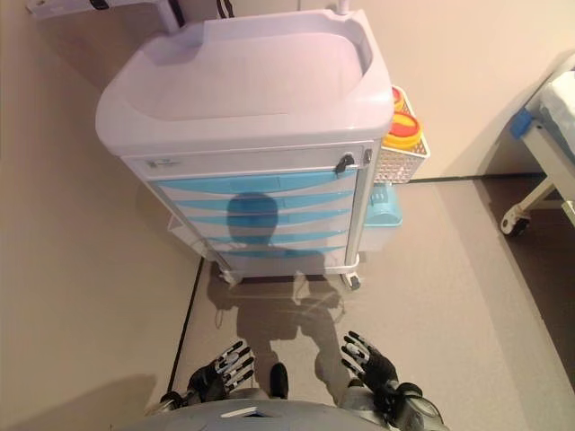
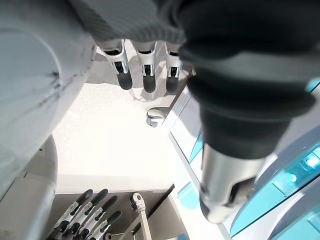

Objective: Open the drawer and pick up the medicine

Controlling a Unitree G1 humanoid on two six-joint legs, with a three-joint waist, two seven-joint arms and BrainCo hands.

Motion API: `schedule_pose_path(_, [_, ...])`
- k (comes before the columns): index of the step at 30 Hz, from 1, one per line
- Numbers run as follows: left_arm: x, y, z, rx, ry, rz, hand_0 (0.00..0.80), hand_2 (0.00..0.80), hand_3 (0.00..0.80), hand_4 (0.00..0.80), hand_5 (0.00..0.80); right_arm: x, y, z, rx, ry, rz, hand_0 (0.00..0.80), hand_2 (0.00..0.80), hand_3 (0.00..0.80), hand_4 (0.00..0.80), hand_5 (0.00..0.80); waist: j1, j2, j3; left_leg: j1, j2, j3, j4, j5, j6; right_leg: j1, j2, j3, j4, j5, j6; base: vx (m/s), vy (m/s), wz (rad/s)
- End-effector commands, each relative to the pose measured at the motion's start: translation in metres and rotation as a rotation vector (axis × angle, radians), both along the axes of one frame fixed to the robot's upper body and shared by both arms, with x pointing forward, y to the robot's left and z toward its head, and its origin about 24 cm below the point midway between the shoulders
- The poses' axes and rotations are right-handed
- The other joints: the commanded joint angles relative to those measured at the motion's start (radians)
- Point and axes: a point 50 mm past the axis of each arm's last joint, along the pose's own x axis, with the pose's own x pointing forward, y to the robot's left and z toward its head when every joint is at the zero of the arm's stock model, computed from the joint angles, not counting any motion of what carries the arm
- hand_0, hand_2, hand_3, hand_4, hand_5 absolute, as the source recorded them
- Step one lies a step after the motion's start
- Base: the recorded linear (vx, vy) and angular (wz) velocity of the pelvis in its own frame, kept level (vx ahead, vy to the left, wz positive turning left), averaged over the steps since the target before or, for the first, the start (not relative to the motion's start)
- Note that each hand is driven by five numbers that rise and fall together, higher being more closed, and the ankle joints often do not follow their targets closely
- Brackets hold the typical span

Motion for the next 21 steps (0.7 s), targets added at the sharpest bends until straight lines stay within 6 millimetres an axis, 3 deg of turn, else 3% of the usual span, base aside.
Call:
schedule_pose_path(1, [0.017,-0.009,0.006,-0.021,-0.085,-0.036,0.0,0.0,0.0,0.0,0.0,0.017,0.008,0.009,0.007,-0.091,0.033,0.0,0.0,0.0,0.0,0.0,0.01,-0.013,0.02,0.009,-0.034,-0.073,0.001,-0.104,-0.01,-0.019,0.01,-0.042,0.082,-0.052,-0.004,0.018,-0.014,0.11])
schedule_pose_path(21, [0.027,-0.013,0.01,-0.057,-0.108,-0.008,0.0,0.0,0.0,0.0,0.0,0.016,0.01,0.007,0.019,-0.076,0.016,0.0,0.0,0.0,0.0,0.0,0.017,-0.016,0.005,0.033,-0.033,-0.085,0.001,-0.109,-0.018,0.018,0.014,-0.052,0.077,-0.065,-0.01,0.005,-0.013,0.02])
